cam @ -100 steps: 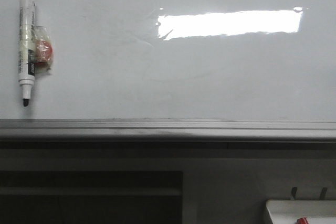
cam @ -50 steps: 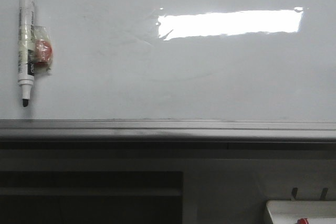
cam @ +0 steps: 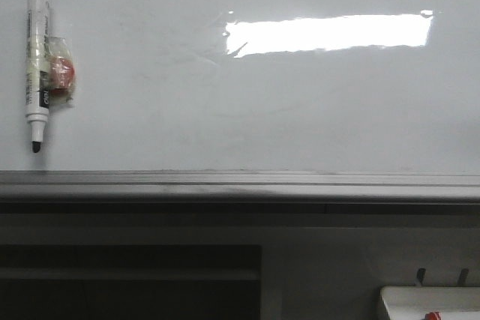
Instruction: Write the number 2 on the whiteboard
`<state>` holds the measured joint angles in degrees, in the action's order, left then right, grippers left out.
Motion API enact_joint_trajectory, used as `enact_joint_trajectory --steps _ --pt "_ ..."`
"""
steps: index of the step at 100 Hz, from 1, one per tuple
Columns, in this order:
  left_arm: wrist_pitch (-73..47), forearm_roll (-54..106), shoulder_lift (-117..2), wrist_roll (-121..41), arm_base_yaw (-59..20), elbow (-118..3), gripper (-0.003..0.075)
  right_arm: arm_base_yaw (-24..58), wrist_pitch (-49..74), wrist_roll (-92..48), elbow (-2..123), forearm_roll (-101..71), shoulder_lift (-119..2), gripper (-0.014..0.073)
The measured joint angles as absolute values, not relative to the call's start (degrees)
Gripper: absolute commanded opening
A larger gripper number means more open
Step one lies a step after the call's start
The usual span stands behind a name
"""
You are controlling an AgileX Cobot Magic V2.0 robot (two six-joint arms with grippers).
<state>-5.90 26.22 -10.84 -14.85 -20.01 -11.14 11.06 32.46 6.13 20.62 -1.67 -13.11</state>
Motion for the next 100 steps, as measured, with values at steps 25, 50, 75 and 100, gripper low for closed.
enact_joint_trajectory --steps 25,50,75,100 --pt "-3.0 28.7 -14.0 -14.8 -23.5 -8.2 0.0253 11.2 32.5 6.0 20.6 -1.7 -13.1 -0.006" --pt "5.8 28.4 -26.7 -14.8 -30.4 -8.0 0.0392 11.2 32.5 6.0 20.6 -1.7 -13.1 -0.006" --pt "21.9 31.4 -43.4 -14.8 -43.7 -8.6 0.0421 11.2 32.1 6.0 20.6 -1.7 -13.1 -0.006" --pt "29.8 37.0 -56.9 -14.8 -50.5 -13.0 0.042 11.2 31.3 6.0 20.6 -1.7 -13.1 -0.006"
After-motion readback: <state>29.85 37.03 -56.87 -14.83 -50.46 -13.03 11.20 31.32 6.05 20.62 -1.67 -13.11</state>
